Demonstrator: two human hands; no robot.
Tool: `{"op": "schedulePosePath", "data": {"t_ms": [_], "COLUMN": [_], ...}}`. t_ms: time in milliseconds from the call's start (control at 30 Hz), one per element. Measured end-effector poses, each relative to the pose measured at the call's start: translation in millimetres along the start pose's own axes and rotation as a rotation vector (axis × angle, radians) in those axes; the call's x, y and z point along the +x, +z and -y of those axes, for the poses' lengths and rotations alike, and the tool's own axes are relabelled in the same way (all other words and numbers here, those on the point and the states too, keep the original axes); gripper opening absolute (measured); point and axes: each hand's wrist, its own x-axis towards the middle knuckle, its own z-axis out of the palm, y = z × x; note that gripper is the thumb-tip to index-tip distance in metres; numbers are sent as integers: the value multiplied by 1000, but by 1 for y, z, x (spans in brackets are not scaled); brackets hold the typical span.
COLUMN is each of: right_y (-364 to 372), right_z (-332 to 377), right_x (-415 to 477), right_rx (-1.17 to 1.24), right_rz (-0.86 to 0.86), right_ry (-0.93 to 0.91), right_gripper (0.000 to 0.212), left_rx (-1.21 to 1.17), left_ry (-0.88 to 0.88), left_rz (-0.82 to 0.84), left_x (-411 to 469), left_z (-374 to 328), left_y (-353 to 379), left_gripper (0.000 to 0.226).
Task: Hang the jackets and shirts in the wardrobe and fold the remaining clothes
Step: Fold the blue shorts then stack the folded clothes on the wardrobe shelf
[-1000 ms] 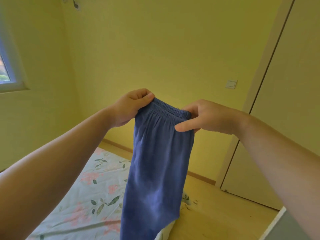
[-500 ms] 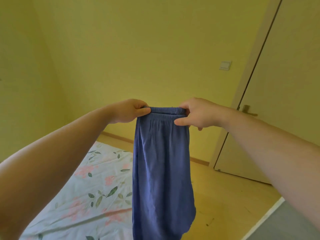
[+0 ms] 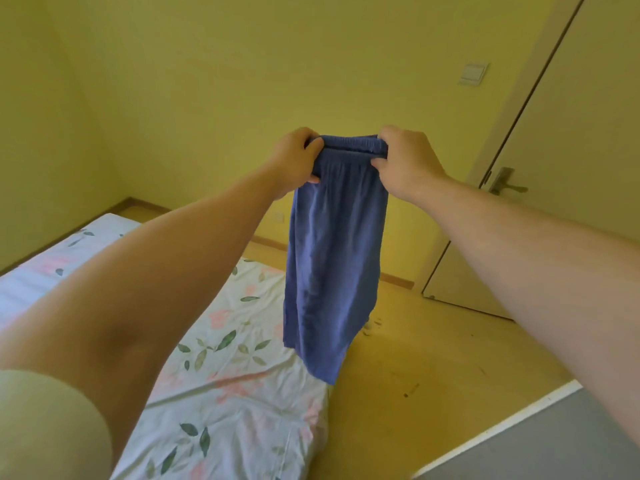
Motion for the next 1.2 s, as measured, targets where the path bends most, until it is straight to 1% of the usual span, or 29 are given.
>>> {"op": "schedulePosePath", "data": {"t_ms": [67,100,167,200,300,400,500,567,667,700,733,767,833,867,933,1033,1100,1167,1200], "right_y": [-2,-2,-2,0,14,45,94,134,194,208,225,244,272,285,307,331,341,345,346], "right_z": [3,7,17,22,37,48,58,68,89,93,100,109,124,132,148,174,192,211,220], "right_x": [0,-1,-7,-13,-37,-73,-118,-155,-219,-237,-258,-278,-317,-337,-372,-422,-453,-480,-492], "right_rx": [-65,-90,-127,-128,-86,-37,12,42,108,125,127,122,91,78,54,30,24,33,42], "right_rz": [-88,-118,-144,-121,47,197,376,517,758,822,906,987,1135,1202,1323,1488,1577,1651,1684], "right_ry": [-98,-141,-210,-233,-324,-372,-352,-337,-251,-198,-155,-124,-70,-52,-54,-109,-162,-224,-262], "right_gripper": [6,8,15,19,22,14,15,26,58,63,61,50,19,17,23,26,21,6,7], "left_rx": [-23,-17,6,-7,-91,-48,12,70,39,27,24,11,1,7,83,315,378,387,363], "left_ry": [67,92,119,114,31,-100,-260,-363,-574,-630,-699,-769,-890,-935,-971,-948,-977,-1033,-1075], "left_rz": [-72,-98,-125,-123,-91,-7,51,96,167,189,210,216,238,252,327,582,694,730,727], "left_x": [1,0,-4,-8,-37,-84,-143,-189,-267,-289,-316,-345,-397,-420,-462,-519,-556,-589,-603], "left_z": [-5,-7,-10,-8,10,56,113,148,205,219,234,250,276,286,300,312,316,317,317], "left_y": [-6,-11,-21,-26,-40,-50,-59,-62,-66,-65,-66,-69,-75,-78,-86,-99,-105,-113,-117], "left_gripper": [17,17,20,20,26,31,32,32,23,22,20,19,16,15,14,18,22,23,22]}}
